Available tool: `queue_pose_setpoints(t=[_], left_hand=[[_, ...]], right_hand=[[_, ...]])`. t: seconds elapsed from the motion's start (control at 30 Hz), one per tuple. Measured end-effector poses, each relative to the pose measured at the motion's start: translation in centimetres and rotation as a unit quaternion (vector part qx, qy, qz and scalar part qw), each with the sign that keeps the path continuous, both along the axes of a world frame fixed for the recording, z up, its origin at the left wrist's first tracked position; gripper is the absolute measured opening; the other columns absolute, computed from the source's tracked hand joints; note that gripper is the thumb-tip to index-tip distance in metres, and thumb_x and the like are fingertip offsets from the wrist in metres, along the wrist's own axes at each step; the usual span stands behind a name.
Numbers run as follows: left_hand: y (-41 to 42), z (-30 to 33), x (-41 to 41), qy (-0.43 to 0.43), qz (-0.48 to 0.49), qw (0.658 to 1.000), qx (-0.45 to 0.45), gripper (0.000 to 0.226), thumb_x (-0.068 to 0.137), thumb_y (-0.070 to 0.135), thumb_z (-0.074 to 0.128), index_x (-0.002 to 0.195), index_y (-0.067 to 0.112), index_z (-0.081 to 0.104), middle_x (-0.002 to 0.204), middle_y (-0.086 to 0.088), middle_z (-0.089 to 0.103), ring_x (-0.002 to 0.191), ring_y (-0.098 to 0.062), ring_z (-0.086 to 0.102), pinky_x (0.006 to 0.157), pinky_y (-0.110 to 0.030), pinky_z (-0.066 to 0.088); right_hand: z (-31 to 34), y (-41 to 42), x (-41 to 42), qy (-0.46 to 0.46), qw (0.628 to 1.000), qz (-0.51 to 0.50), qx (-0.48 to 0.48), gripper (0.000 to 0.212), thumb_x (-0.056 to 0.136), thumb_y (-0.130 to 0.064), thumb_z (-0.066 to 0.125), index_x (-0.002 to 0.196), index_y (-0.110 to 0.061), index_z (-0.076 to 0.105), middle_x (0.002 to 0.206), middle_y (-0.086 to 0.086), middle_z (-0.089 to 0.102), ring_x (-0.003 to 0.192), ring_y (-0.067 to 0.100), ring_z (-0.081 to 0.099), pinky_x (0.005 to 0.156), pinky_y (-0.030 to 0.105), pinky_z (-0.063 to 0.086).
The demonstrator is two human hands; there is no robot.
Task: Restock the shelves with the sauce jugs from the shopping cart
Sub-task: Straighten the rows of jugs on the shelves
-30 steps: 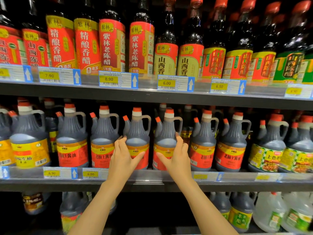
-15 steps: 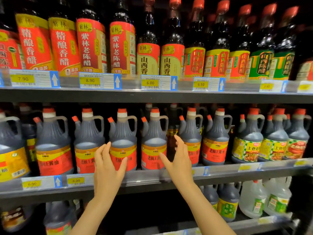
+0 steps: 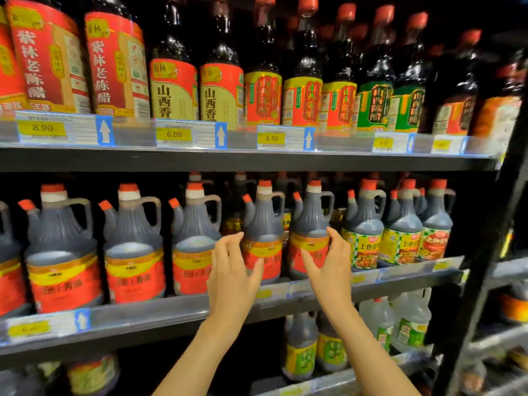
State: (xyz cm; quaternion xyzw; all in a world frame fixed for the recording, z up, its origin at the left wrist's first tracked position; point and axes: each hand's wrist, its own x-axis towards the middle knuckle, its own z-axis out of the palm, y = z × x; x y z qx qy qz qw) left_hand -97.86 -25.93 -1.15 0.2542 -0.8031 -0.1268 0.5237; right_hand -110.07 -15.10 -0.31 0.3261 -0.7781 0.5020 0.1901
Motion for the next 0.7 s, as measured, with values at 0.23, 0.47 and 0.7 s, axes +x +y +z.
queue_pose_setpoints(t=[0.23, 0.47, 0.7], left_hand=[[2.1, 0.1, -5.3, -0.032, 0.095, 0.99, 0.098, 0.074, 0.075, 0.039, 0.072, 0.135, 0.007, 0.04, 0.135, -0.016, 0.038, 0.121, -0.035, 0.04, 0.075, -0.046, 0.049], [2.3, 0.0, -7.1, -0.032, 0.148, 0.981, 0.119, 0.085, 0.073, 0.043, 0.073, 0.14, 0.015, 0.03, 0.139, -0.012, 0.03, 0.125, -0.029, 0.036, 0.073, -0.046, 0.052], [1.9, -0.7, -7.0, -0.04, 0.169, 0.978, 0.113, 0.079, 0.072, 0.037, 0.076, 0.136, 0.009, 0.039, 0.126, -0.015, 0.043, 0.11, -0.031, 0.049, 0.06, -0.042, 0.052]], right_hand=[[0.3, -0.8, -4.1, -0.042, 0.995, 0.037, 0.079, 0.089, 0.085, -0.04, 0.064, 0.149, -0.014, 0.008, 0.145, 0.016, 0.024, 0.127, 0.032, 0.038, 0.093, 0.035, 0.041], [-0.2, -2.5, -5.0, -0.042, 0.995, 0.013, 0.093, 0.095, 0.078, -0.042, 0.07, 0.146, -0.007, 0.014, 0.139, 0.019, 0.03, 0.125, 0.036, 0.04, 0.09, 0.042, 0.045], [-0.4, -2.4, -6.0, -0.036, 0.995, 0.039, 0.086, 0.092, 0.076, -0.038, 0.073, 0.143, -0.005, 0.02, 0.13, 0.021, 0.037, 0.118, 0.039, 0.045, 0.089, 0.043, 0.045]])
